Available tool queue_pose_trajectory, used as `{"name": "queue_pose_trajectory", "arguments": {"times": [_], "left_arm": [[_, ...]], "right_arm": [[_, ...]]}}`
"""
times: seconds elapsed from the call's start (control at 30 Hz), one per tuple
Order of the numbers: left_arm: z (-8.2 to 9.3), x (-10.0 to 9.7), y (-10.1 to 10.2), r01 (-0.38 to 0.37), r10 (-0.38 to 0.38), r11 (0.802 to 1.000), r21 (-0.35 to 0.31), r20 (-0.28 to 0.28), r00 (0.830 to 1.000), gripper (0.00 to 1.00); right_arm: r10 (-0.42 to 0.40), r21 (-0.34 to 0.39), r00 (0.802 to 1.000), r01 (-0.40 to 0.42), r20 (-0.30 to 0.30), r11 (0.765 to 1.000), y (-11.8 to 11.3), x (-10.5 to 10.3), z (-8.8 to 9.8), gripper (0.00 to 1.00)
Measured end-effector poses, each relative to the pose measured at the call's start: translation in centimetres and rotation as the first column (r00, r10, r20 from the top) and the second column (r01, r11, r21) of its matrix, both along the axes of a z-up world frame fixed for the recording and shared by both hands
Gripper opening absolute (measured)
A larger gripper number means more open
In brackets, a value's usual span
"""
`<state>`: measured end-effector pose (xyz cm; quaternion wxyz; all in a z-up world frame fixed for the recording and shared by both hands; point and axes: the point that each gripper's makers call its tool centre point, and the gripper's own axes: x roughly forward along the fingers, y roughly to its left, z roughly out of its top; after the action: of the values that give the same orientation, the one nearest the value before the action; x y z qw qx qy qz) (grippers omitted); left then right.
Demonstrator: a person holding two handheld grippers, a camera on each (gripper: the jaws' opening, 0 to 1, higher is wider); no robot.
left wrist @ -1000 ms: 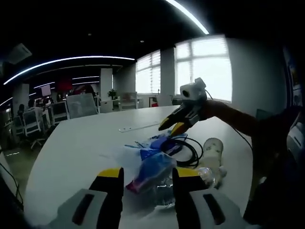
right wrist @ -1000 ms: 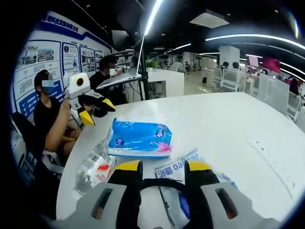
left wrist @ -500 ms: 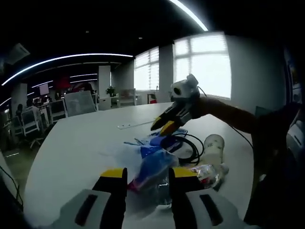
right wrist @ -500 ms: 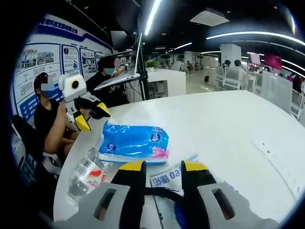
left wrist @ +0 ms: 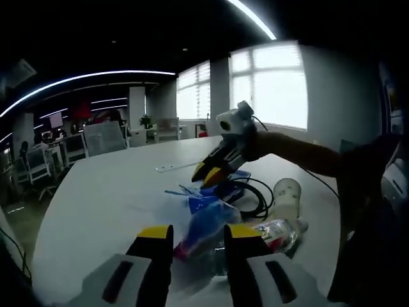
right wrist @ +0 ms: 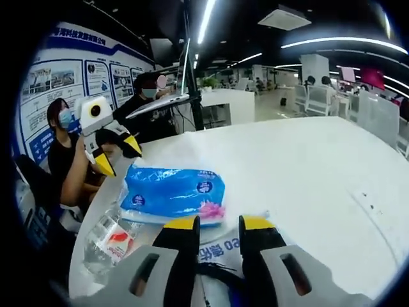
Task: Arrange the tabletop items into an orderly group along one side of the table until the central work area is clear of visible clutter.
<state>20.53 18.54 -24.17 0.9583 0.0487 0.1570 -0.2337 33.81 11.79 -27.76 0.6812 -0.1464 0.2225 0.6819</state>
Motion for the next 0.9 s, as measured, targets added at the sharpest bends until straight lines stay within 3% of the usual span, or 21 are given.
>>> {"name": "queue_pose_trajectory", "arguments": {"times": [0.8, 0.9], "left_arm": [[-0.3, 0.2, 0.1, 0.013, -0.013, 1.000, -0.009, -0.008, 1.000, 0.23], [-0.4, 0.2, 0.1, 0.012, -0.012, 1.000, -0.010, -0.009, 1.000, 0.22]], "right_arm": [[0.033, -0.015, 0.999, -0.034, -0.023, 0.999, 2.0, -0.8, -1.3, 0.12], [0.037, -0.014, 0.999, -0.038, -0.023, 0.999, 2.9, -0.1, -1.4, 0.09]]}}
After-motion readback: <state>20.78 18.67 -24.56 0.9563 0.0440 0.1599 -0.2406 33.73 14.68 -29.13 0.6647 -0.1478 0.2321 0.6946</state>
